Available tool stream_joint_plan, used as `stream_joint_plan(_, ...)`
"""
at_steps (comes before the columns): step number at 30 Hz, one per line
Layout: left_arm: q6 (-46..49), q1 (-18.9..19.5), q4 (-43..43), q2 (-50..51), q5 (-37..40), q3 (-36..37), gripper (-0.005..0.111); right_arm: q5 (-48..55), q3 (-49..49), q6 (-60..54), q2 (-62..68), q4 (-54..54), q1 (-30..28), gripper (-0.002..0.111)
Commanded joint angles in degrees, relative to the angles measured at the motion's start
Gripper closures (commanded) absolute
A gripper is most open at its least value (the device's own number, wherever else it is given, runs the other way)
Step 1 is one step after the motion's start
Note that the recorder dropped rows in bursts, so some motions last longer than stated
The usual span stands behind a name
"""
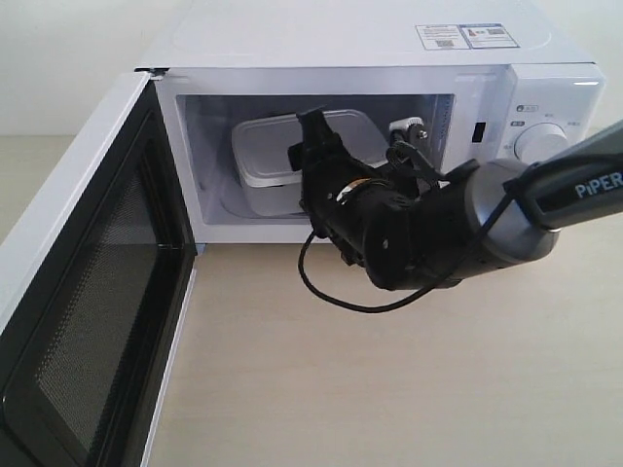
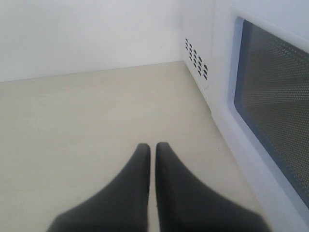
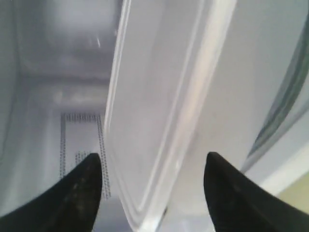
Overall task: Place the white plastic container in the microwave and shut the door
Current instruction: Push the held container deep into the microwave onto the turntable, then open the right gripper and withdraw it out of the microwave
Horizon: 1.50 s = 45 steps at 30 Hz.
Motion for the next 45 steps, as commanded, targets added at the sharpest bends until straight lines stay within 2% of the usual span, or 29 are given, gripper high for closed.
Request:
stream_joint_plan(1,-0.3,0.1,-0.4,-0.2,0.0,0.2,0.102,1.0,2.3,4.3,-1.0,-10.3,-0.4,0.049)
stream_joint_plan(3,-0.3,0.1,-0.4,-0.2,0.0,0.2,0.102,1.0,6.6,5.9,-3.7,-18.2,-0.4,0.049)
stream_joint_plan(5,-0.3,0.1,-0.4,-0.2,0.0,0.2,0.102,1.0,12.0,3.7,-7.9,-23.4,-0.4,0.059)
stream_joint_plan(7,-0.3,0.1,-0.4,-0.2,0.0,0.2,0.102,1.2,17.2,0.8,-12.7,-30.8,-0.5,0.076)
stream_joint_plan(8,-0.3,0.1,-0.4,-0.2,0.0,0.2,0.102,2.0,20.2,-3.5,-15.7,-34.2,-0.5,0.088)
stream_joint_plan(9,-0.3,0.1,-0.4,-0.2,0.0,0.2,0.102,2.7,21.4,-6.1,-17.1,-36.0,-0.5,0.095)
stream_joint_plan(10,-0.3,0.1,-0.4,-0.2,0.0,0.2,0.102,4.6,23.3,-13.3,-19.7,-37.1,-0.5,0.106)
stream_joint_plan(11,-0.3,0.1,-0.4,-0.2,0.0,0.2,0.102,6.8,24.1,-22.5,-21.3,-37.1,-0.5,0.108)
stream_joint_plan(14,-0.3,0.1,-0.4,-0.2,0.0,0.2,0.102,7.8,24.2,-38.7,-21.8,-37.1,-0.5,0.108)
stream_joint_plan(16,-0.3,0.1,-0.4,-0.2,0.0,0.2,0.102,4.4,24.2,-49.5,-20.3,-33.9,-0.5,0.108)
stream_joint_plan(19,-0.3,0.1,-0.4,-0.2,0.0,0.2,0.102,-7.0,22.3,-58.8,-14.0,-20.4,-0.5,0.108)
stream_joint_plan(23,-0.3,0.1,-0.4,-0.2,0.0,0.2,0.102,-13.4,18.3,-59.3,-7.4,-17.9,-0.5,0.108)
stream_joint_plan(31,-0.3,0.1,-0.4,-0.2,0.0,0.2,0.102,-10.5,7.2,-60.6,2.8,-16.5,-0.5,0.108)
stream_joint_plan(37,-0.3,0.1,-0.4,-0.2,0.0,0.2,0.102,-10.0,0.8,-63.9,7.7,-9.7,-0.5,0.108)
stream_joint_plan(45,-0.3,0.1,-0.4,-0.2,0.0,0.2,0.102,-9.1,-6.2,-66.4,10.6,-8.5,-0.5,0.108)
